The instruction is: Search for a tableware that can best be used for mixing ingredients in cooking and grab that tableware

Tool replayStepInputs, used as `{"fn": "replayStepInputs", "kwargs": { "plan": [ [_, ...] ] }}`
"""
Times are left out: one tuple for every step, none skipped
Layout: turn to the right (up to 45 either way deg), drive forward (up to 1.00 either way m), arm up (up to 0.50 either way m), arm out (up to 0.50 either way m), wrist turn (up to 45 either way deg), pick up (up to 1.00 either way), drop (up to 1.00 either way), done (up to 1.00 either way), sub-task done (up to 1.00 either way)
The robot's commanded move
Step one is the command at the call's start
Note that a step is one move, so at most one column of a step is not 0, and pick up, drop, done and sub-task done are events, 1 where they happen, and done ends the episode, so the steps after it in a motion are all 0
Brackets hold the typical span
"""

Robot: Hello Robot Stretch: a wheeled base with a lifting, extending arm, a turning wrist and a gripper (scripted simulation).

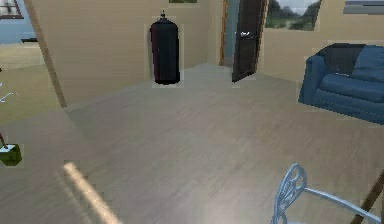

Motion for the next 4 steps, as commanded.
{"fn": "replayStepInputs", "kwargs": {
  "plan": [
    [0.0, 0.0, 0.32, 0.0, 0.0, 0.0, 0.0, 0.0, 0.0],
    [0.0, 0.0, 0.0, 0.26, 0.0, 0.0, 0.0, 0.0, 0.0],
    [0.0, 0.0, 0.0, 0.0, 45.0, 0.0, 0.0, 0.0, 0.0],
    [0.0, 0.0, 0.0, 0.0, 45.0, 0.0, 0.0, 0.0, 0.0]
  ]
}}
